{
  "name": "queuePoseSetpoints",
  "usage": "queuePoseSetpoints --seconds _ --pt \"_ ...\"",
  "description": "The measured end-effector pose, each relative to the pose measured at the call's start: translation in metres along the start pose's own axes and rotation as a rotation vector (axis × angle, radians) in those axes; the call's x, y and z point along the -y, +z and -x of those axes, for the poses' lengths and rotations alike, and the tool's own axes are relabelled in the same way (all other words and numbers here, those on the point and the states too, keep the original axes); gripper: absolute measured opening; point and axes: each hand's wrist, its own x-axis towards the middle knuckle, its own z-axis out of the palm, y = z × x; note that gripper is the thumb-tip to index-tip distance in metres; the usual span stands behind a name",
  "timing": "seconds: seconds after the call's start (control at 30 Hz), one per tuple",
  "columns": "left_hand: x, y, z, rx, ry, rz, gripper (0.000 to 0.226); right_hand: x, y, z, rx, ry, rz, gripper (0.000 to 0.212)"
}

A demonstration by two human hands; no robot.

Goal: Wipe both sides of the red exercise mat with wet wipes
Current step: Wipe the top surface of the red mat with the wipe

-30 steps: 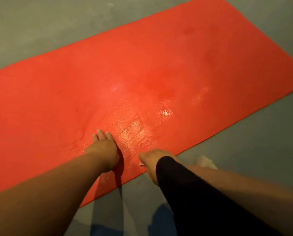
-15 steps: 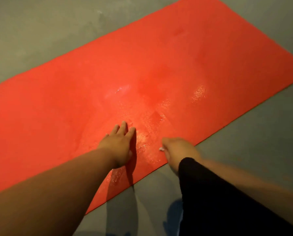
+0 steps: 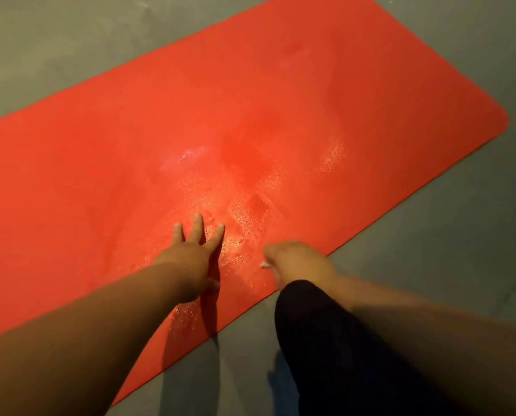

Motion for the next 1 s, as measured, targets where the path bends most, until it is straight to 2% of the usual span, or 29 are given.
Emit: queuePoseSetpoints --seconds 0.07,0.1,0.13,0.23,0.3,0.33,0.4,0.57,0.63,0.67,0.77,0.83,0.93,1.0 --pt "0.002 0.000 0.002 -0.017 0.008 0.008 0.112 0.032 0.013 0.001 0.140 -0.194 0.001 0.023" --pt "0.004 0.000 0.002 -0.030 0.017 0.002 0.111 0.028 0.008 0.001 0.115 -0.235 0.060 0.022" --pt "0.006 -0.002 0.002 -0.048 0.028 -0.011 0.109 0.011 0.001 -0.002 0.013 -0.197 0.066 0.020" --pt "0.017 -0.010 0.000 -0.122 0.067 -0.063 0.097 -0.063 -0.033 -0.011 -0.334 0.178 -0.012 0.010" --pt "0.026 -0.019 -0.002 -0.186 0.087 -0.056 0.089 -0.096 -0.055 -0.016 -0.422 0.412 -0.017 0.009" --pt "0.029 -0.023 -0.004 -0.221 0.096 -0.047 0.085 -0.099 -0.059 -0.020 -0.429 0.453 -0.009 0.010" --pt "0.034 -0.029 -0.009 -0.279 0.092 -0.026 0.084 -0.075 -0.053 -0.024 -0.392 0.374 0.004 0.012" --pt "0.045 -0.032 -0.029 -0.220 -0.067 0.121 0.119 0.035 -0.002 -0.015 -0.089 -0.173 0.012 0.017" --pt "0.048 -0.032 -0.031 -0.185 -0.071 0.124 0.120 0.025 -0.009 -0.019 -0.102 -0.231 0.025 0.017" --pt "0.049 -0.034 -0.030 -0.169 -0.064 0.111 0.118 0.007 -0.018 -0.028 -0.163 -0.147 0.016 0.016" --pt "0.058 -0.041 -0.030 -0.138 -0.031 0.031 0.112 -0.067 -0.059 -0.058 -0.416 0.278 -0.019 0.017" --pt "0.058 -0.044 -0.031 -0.131 -0.032 -0.029 0.110 -0.099 -0.082 -0.065 -0.460 0.438 0.009 0.017" --pt "0.047 -0.049 -0.036 -0.096 -0.077 -0.066 0.109 -0.082 -0.077 -0.074 -0.440 0.403 0.046 0.016" --pt "0.040 -0.051 -0.038 -0.060 -0.094 -0.063 0.108 -0.043 -0.053 -0.072 -0.385 0.261 0.031 0.016"
